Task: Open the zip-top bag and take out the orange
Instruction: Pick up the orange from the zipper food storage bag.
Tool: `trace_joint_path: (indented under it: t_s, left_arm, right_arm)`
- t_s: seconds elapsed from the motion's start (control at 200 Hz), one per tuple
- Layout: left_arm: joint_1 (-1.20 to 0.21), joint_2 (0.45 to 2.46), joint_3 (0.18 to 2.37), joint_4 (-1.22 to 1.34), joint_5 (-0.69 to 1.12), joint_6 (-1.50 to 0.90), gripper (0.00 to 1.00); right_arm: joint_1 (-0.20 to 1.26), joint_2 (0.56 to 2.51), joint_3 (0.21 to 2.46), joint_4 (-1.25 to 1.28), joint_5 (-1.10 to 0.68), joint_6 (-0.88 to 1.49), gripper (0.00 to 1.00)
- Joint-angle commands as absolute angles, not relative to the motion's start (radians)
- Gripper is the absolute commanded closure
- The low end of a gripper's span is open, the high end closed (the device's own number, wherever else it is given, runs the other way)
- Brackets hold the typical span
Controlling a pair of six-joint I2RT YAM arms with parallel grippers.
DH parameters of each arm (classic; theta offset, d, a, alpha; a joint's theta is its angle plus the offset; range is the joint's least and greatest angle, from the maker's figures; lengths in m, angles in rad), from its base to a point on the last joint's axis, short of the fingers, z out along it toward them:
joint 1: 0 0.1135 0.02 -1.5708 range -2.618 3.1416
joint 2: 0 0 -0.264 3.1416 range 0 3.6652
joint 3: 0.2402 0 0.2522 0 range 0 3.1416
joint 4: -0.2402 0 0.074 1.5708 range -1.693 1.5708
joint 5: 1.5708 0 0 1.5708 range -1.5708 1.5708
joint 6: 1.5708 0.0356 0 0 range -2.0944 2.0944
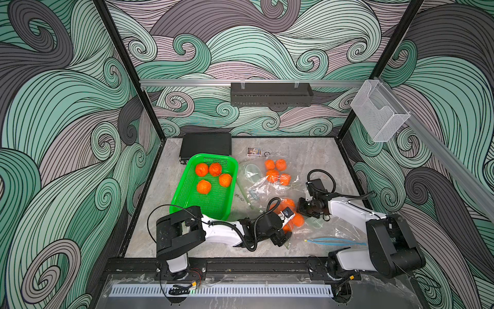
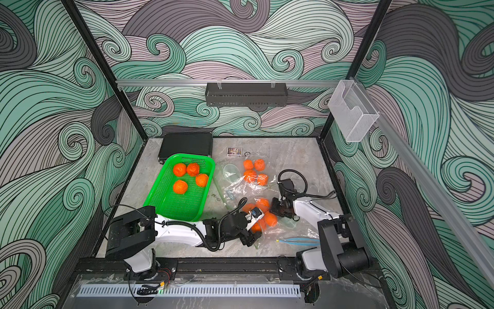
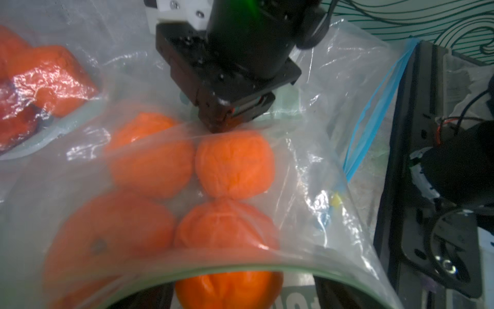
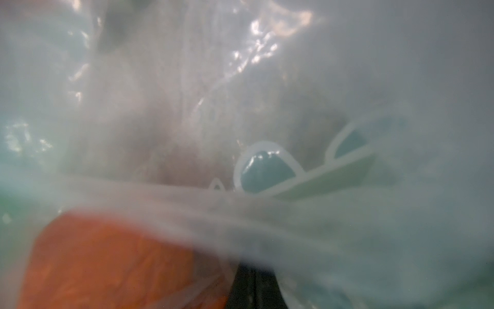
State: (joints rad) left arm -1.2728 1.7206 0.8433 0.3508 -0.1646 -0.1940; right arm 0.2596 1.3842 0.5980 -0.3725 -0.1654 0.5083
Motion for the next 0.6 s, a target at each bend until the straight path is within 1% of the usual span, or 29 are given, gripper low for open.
trace_joint_path:
  t_s: [0.0,0.165,0.285,0.345,0.485,0.595]
  left_arm:
    - [-1.267,1.77,0.883,0.353,-0.174,-0.185,0.19]
    - [-1.266,1.826,0.897,0.341,-0.173,-0.2,0.19]
    - [-1.266,1.835,0.913,0.306,-0.167,-0.204,0.22]
    - [-1.266,1.823,0.914,0.286,-0.167,-0.205,0.27]
    - [-1.266,1.762,0.903,0.253,-0.171,-0.204,0.45]
    - [-1.266,1.691,0.882,0.22,-0.174,-0.208,0.52]
  right_arm:
    - [0.26,1.379,0.578,-0.392,-0.185,0.506,0.95]
    - [0.26,1.379,0.58,-0.393,-0.186,0.505,0.95]
    - [0.258,1.379,0.58,-0.393,-0.187,0.503,0.94]
    - [0.259,1.379,0.579,-0.393,-0.188,0.503,0.94]
    - [0.258,1.379,0.579,-0.391,-0.189,0.504,0.94]
    - [0.255,1.379,0.579,-0.391,-0.19,0.504,0.94]
